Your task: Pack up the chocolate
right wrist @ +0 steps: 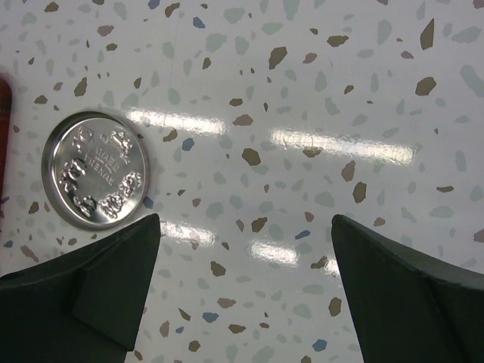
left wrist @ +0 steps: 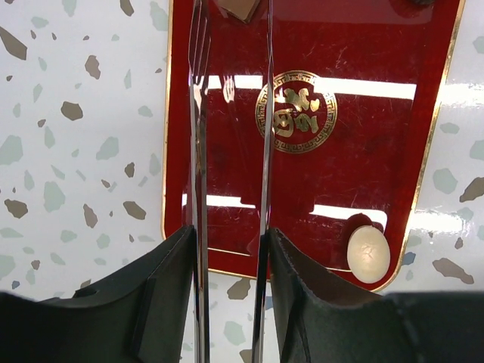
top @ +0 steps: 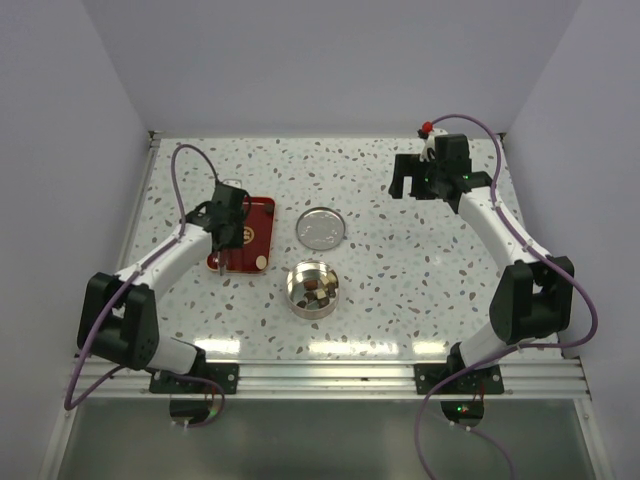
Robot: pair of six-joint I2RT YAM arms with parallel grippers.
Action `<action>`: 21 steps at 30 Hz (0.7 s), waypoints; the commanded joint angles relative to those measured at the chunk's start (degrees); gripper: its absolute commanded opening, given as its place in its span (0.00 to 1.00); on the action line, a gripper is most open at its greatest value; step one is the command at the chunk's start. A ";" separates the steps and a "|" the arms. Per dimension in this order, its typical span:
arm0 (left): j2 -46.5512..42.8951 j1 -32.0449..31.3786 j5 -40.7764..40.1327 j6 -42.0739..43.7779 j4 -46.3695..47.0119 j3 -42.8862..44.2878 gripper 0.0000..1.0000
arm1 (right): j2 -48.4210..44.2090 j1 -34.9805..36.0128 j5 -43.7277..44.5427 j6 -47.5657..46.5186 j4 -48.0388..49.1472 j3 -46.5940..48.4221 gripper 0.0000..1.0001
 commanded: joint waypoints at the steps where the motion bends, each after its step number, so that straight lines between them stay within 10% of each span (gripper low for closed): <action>1: 1.03 1.03 0.82 1.72 3.54 1.40 0.47 | -0.21 -0.14 -0.91 -0.73 -0.12 1.36 0.99; 21: 4.29 2.18 3.10 3.75 5.21 4.91 0.39 | 0.23 -0.14 -0.55 -0.91 -0.65 1.88 0.99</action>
